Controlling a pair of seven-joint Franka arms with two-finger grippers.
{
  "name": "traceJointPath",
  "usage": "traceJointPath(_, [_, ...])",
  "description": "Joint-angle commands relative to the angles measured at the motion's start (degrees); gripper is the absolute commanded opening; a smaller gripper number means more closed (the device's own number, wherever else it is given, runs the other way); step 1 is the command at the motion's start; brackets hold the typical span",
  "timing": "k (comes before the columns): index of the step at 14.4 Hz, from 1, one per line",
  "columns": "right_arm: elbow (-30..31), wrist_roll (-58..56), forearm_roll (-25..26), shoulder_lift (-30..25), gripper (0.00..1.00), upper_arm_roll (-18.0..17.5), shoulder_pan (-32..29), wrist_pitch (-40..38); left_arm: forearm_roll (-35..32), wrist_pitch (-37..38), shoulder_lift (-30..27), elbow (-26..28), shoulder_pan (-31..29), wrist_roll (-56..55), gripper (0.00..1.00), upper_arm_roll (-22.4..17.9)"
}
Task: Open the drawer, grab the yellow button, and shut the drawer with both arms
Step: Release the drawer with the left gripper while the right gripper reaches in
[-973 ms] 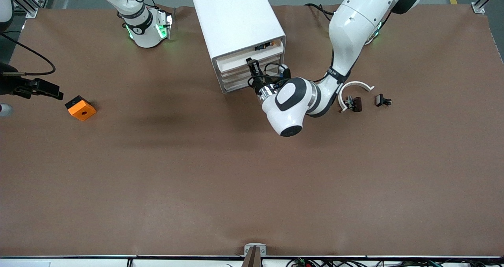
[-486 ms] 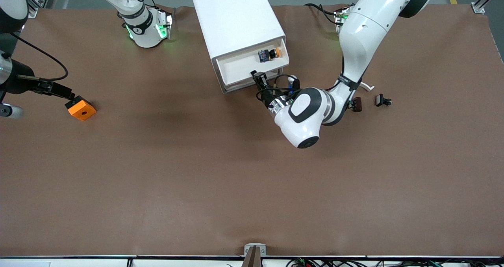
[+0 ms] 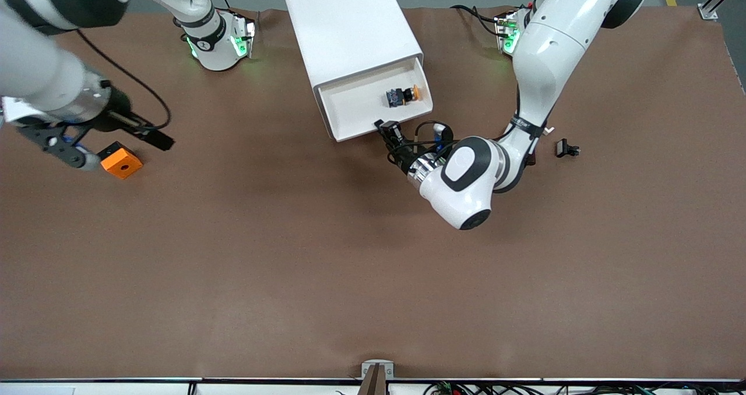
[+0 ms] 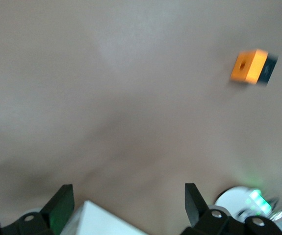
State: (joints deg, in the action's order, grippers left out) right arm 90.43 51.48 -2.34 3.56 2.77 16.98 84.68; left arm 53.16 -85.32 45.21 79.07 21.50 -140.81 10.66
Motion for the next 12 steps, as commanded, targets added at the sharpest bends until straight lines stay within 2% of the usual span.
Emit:
traceJointPath(1, [-1.31, 13.17, -1.00, 0.39, 1.00, 0.66, 6.12, -0.48, 0.46, -1.43, 1.20, -2.07, -0.93, 0.09, 0.20, -0.29])
traceJointPath(2, [-1.31, 15.03, -1.00, 0.40, 1.00, 0.66, 7.62, -0.48, 0.19, -1.34, 1.02, -2.07, -1.10, 0.70, 0.56, -0.37])
traceJointPath(3, [-1.31, 17.40, -1.00, 0.40, 1.00, 0.66, 9.11, -0.48, -1.03, -1.25, 0.94, -2.07, -1.02, 0.80, 1.00, -0.38])
traceJointPath(7, [-1.57, 28.38, -2.31, 1.09, 1.00, 0.66, 15.62, 0.83, -4.55, -1.25, 0.41, -4.26, -1.10, 0.71, 1.00, -0.55])
traceJointPath(10, [-1.57, 37.44, -2.49, 3.11, 1.00, 0.66, 20.01, 2.16, -12.71, -1.25, 0.32, -9.79, -1.02, 0.88, 1.00, -1.25])
traceJointPath(12, [-1.57, 42.62, -2.49, 4.87, 1.00, 0.66, 22.82, 3.91, -15.27, -1.43, -0.55, -11.03, -1.11, 5.60, 1.00, -2.39])
